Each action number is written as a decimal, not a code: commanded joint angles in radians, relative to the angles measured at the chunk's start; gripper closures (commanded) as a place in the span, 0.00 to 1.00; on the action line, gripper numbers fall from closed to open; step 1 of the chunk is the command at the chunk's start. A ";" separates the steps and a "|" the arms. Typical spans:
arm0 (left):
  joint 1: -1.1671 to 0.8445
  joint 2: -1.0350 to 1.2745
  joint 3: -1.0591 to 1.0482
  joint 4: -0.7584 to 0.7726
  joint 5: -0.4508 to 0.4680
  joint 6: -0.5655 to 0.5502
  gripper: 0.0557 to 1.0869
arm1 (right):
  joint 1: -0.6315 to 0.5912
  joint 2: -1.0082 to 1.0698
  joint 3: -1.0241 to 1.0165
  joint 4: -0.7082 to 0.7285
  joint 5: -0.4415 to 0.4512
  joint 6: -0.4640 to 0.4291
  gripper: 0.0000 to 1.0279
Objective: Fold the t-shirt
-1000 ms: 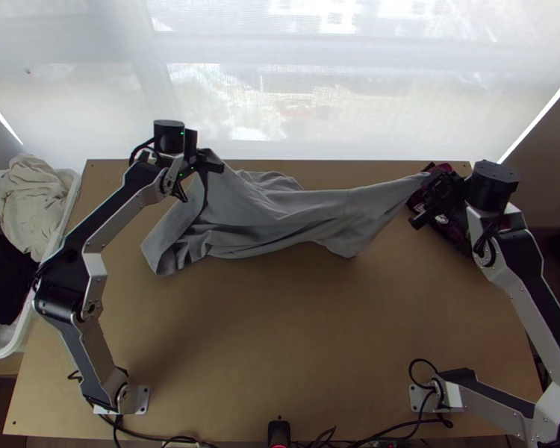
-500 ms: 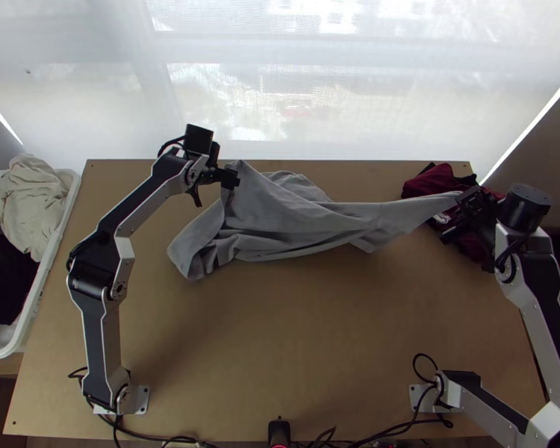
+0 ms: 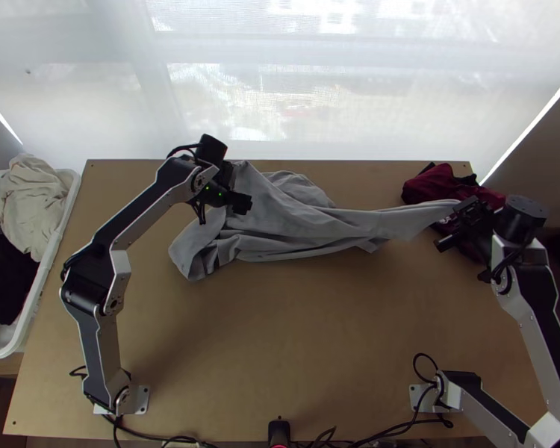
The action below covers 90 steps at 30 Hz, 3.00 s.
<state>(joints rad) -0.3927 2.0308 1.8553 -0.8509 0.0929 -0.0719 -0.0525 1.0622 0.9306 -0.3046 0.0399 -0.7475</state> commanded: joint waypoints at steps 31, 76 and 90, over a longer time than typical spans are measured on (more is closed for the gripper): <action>-0.005 0.193 0.044 0.102 0.010 -0.011 0.30 | 0.040 -0.021 -0.012 -0.008 0.000 -0.003 0.97; 0.327 -0.577 0.384 0.042 0.079 -0.055 0.97 | 0.220 0.016 0.663 -0.246 -0.002 0.008 0.97; 0.341 -0.880 0.407 0.098 -0.048 0.032 0.97 | 0.309 -0.093 0.861 -0.309 0.000 -0.012 0.97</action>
<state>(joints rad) -0.0677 1.2884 2.2631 -0.7704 0.1093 -0.0803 0.2214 1.0279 1.7077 -0.5964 0.0399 -0.7528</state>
